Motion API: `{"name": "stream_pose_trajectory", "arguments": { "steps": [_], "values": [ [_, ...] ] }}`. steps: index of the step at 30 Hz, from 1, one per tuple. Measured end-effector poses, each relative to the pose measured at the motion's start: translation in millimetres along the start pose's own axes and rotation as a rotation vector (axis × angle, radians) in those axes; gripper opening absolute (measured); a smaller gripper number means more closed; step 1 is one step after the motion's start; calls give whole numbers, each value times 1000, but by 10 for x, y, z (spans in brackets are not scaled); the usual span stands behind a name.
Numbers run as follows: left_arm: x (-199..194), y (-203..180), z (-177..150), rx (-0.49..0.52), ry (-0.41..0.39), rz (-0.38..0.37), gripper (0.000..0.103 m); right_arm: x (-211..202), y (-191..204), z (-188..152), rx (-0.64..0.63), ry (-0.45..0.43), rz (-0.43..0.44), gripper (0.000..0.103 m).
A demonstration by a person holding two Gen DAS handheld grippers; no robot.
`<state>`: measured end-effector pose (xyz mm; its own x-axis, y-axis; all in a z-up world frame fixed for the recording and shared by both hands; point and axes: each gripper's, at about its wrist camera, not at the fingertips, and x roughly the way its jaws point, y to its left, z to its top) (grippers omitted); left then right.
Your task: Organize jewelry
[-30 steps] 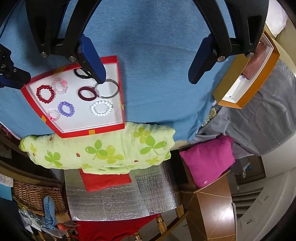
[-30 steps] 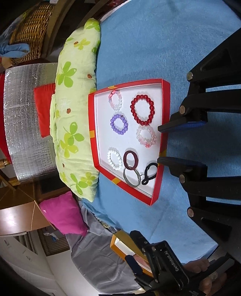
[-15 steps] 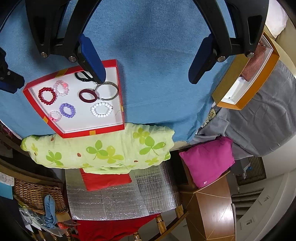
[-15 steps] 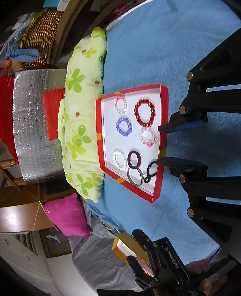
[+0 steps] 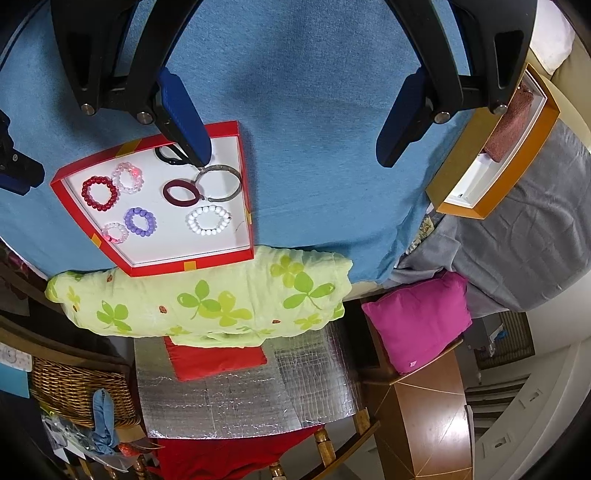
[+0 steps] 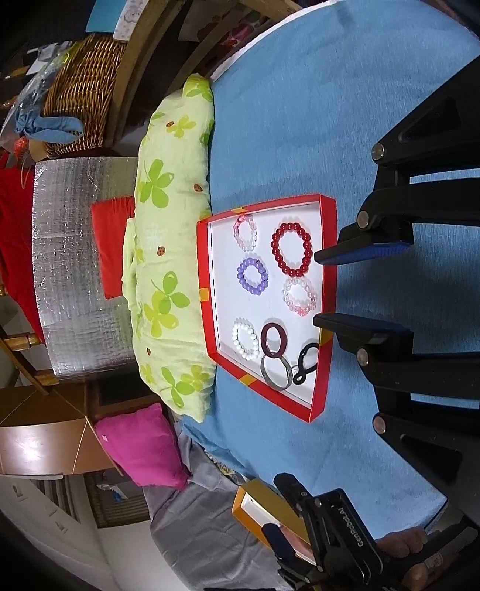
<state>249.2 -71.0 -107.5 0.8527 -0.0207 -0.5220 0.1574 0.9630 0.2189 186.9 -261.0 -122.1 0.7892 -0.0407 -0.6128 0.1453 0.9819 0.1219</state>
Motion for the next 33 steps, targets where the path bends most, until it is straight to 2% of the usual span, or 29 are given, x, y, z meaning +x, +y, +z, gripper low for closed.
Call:
{"name": "stream_pose_trajectory", "arguments": {
  "steps": [33],
  "values": [
    [-23,3,-8,0,-4,1,91,34,29,-21,-26,-1,-23,31]
  ]
}}
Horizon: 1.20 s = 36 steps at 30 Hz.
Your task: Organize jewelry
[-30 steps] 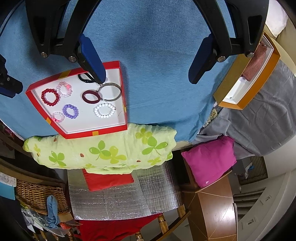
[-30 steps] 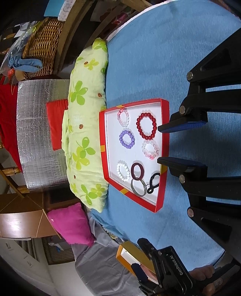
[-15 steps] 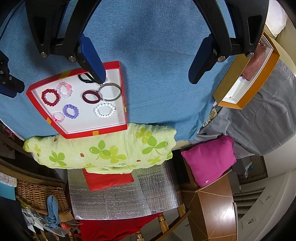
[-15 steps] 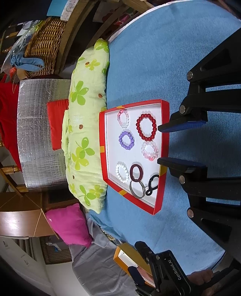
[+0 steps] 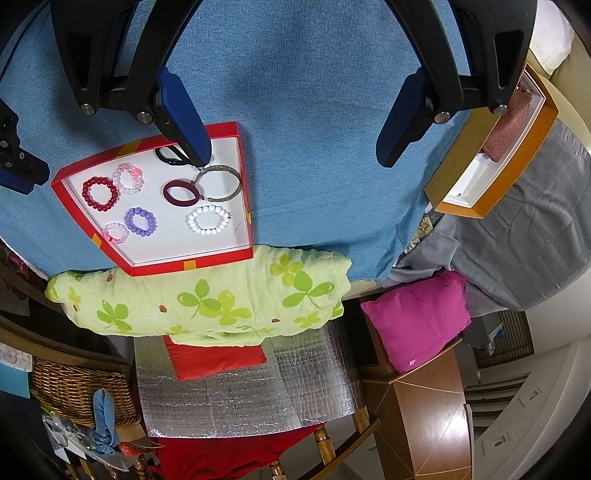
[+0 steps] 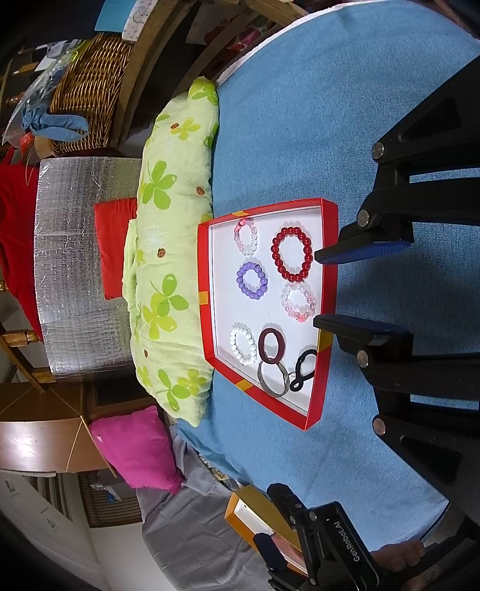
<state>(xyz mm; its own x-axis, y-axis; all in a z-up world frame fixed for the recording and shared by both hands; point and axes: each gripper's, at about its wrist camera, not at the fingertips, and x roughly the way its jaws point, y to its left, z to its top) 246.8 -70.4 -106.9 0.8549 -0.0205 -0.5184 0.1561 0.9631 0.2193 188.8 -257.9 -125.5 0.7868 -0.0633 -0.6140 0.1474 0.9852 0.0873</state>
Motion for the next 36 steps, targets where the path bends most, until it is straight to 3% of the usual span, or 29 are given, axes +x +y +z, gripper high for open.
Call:
{"name": "stream_pose_trajectory", "arguments": {
  "steps": [36],
  "values": [
    [0,10,-1,-3,3,-2,91,42,37,-13,-9,1,-1,31]
  ]
}}
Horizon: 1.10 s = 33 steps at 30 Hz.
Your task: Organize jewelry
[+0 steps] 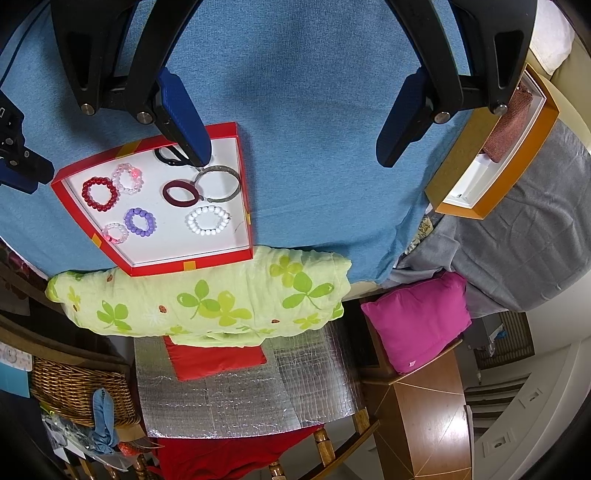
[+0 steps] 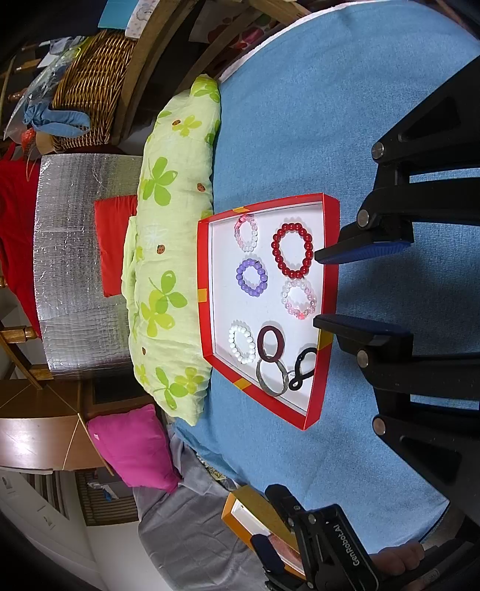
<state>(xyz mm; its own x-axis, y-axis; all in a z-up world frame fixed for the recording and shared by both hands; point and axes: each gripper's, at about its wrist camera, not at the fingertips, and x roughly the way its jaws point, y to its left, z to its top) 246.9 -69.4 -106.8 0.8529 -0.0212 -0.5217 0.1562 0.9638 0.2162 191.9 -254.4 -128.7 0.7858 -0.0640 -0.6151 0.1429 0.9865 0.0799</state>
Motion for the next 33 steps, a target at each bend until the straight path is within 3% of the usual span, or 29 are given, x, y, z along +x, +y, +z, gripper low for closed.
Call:
{"name": "stream_pose_trajectory", "arguments": {
  "steps": [33],
  "values": [
    [15,26,32,4,-5,-15,91,24,158,69,-38,-17,22,31]
  ]
}}
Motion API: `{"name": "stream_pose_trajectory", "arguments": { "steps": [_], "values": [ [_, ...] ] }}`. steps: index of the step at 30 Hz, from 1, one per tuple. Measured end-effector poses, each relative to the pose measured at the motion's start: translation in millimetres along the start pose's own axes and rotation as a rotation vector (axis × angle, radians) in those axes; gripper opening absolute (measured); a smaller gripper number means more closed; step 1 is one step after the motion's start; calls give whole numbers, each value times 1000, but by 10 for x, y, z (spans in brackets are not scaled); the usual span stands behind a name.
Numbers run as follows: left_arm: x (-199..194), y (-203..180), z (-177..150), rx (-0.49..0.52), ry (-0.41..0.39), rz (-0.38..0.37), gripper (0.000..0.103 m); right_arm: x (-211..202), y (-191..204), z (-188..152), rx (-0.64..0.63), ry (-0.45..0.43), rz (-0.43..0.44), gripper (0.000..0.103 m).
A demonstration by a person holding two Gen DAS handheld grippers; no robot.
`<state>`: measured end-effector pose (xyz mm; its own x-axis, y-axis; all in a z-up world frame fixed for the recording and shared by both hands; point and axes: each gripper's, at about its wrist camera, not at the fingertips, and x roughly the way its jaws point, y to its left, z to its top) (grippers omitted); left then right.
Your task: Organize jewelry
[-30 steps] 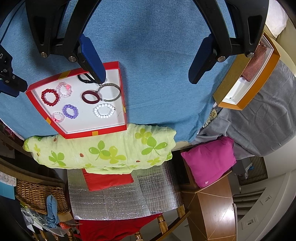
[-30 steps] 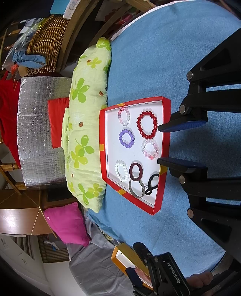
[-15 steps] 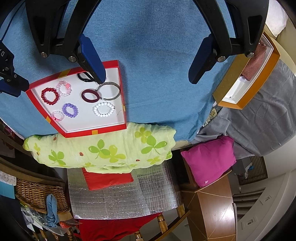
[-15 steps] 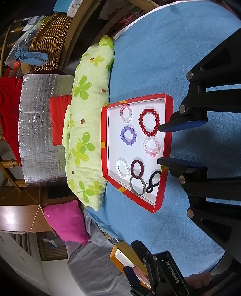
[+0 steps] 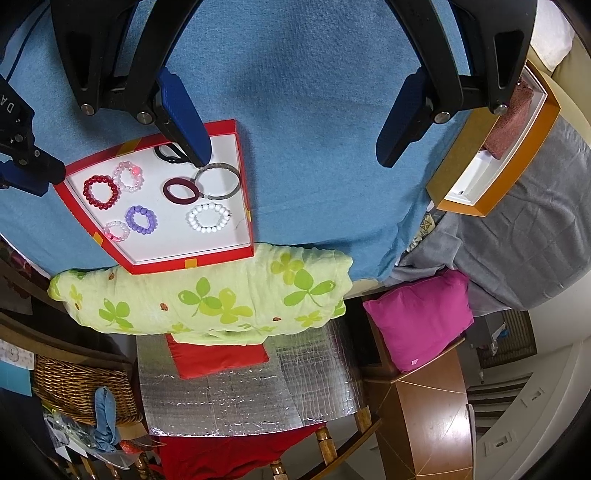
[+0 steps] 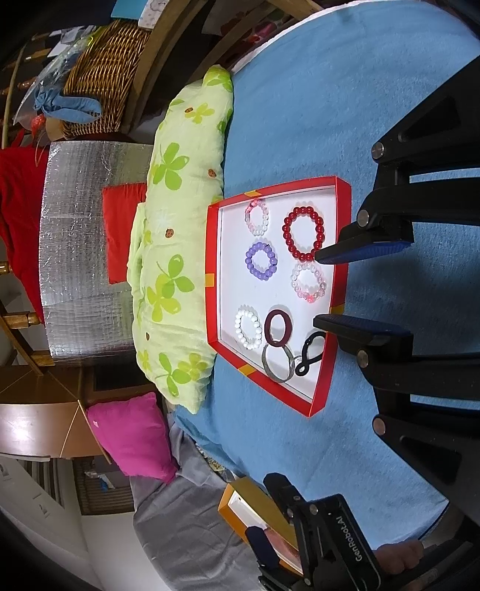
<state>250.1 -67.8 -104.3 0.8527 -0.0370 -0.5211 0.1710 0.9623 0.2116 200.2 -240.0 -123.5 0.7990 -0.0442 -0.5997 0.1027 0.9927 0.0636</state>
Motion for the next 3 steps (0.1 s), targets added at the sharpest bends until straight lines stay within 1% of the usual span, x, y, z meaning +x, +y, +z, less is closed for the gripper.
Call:
{"name": "stream_pose_trajectory", "arguments": {
  "steps": [3],
  "values": [
    [35,17,10,-10,8,-11,91,12,-1,6,0,2,0,31]
  ]
}}
